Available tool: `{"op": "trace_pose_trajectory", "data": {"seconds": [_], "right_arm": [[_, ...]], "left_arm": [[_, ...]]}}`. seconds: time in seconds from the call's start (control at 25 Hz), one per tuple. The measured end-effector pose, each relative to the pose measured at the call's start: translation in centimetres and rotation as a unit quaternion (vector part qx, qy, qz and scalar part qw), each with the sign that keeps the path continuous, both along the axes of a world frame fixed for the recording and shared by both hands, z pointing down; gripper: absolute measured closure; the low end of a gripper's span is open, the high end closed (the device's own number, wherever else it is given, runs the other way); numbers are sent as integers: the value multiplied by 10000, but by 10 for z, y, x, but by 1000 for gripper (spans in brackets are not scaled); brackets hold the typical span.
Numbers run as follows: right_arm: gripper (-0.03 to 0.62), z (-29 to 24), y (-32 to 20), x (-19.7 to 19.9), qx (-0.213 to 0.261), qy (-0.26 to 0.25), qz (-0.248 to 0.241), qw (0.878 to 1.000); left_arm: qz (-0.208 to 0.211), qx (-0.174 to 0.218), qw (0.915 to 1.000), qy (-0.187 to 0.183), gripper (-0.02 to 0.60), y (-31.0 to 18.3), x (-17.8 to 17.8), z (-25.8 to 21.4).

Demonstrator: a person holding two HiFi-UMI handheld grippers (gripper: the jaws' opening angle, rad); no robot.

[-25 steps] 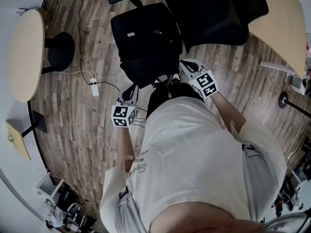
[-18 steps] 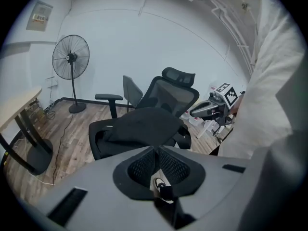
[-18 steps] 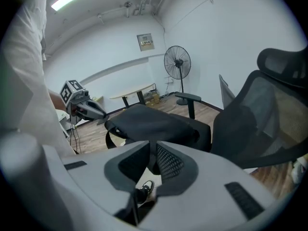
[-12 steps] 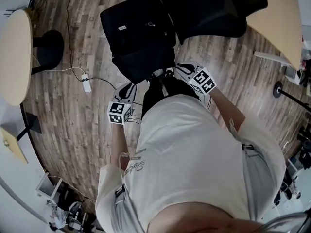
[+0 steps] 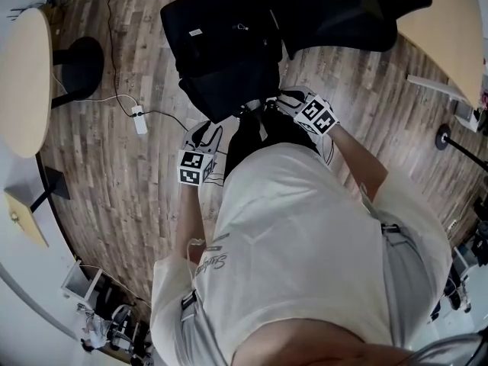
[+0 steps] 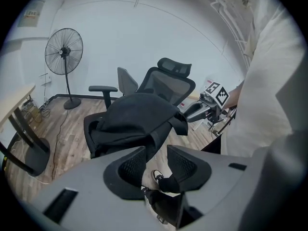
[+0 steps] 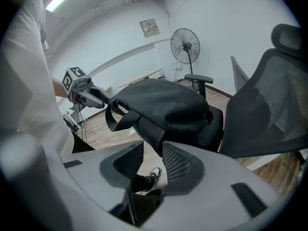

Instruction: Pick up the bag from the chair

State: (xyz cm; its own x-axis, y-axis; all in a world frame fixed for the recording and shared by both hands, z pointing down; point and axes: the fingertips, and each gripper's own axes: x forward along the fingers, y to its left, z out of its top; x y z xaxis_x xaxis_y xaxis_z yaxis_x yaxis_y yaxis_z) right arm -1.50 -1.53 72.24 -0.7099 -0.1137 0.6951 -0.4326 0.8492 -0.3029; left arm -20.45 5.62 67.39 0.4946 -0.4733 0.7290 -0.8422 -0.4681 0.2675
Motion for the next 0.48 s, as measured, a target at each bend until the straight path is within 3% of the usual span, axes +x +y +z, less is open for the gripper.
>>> {"op": "trace_pose_trajectory", "data": {"seconds": [0.48], "right_arm": [[477,16,-3,-34,-7,-210,-509,9985]], "left_arm": [[241,-157,9995,150,442,-19,16,13]]}}
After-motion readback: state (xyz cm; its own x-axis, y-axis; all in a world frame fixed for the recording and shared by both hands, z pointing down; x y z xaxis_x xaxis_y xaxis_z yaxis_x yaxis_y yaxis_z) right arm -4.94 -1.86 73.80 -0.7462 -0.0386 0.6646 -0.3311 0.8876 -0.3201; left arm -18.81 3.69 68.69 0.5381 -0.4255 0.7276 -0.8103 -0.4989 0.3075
